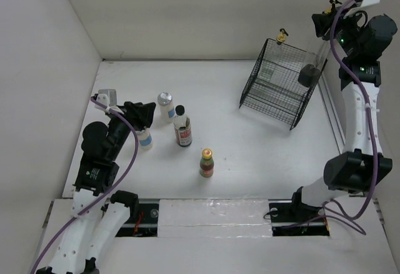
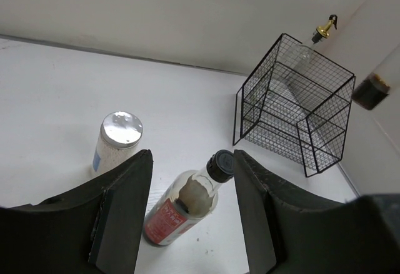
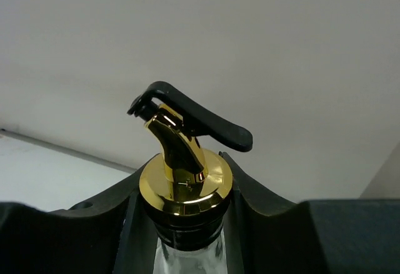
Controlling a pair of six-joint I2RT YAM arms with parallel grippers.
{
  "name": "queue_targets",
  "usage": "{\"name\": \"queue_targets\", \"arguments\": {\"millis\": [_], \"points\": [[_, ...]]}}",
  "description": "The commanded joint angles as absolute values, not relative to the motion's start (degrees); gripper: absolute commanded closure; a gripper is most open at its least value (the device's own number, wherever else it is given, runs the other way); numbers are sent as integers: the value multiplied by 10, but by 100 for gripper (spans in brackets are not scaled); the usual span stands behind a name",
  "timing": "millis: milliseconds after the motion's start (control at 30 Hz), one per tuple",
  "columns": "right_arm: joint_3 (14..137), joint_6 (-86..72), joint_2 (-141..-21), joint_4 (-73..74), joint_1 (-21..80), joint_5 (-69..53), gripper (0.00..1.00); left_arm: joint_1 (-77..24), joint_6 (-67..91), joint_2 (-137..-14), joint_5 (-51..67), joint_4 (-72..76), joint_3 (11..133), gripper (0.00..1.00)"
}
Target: Organize the condiment bottles
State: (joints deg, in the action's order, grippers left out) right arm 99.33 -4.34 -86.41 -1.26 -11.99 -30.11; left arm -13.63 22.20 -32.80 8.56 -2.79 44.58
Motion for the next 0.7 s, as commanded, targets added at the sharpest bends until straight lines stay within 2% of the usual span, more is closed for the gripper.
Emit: {"name": "queue_targets", "arguments": {"millis": [0,467,667], "points": [[1041,-44,-873,-53,-132,-330,78,-133,225,-334,95,-1,445,50],[1191,-74,-1034,-69,-167,-391,78,-133,225,-356,95,-1,445,50],[1220,-74,-1073,-75,-173,-398,78,-133,225,-356,89,-1,450,50]]}}
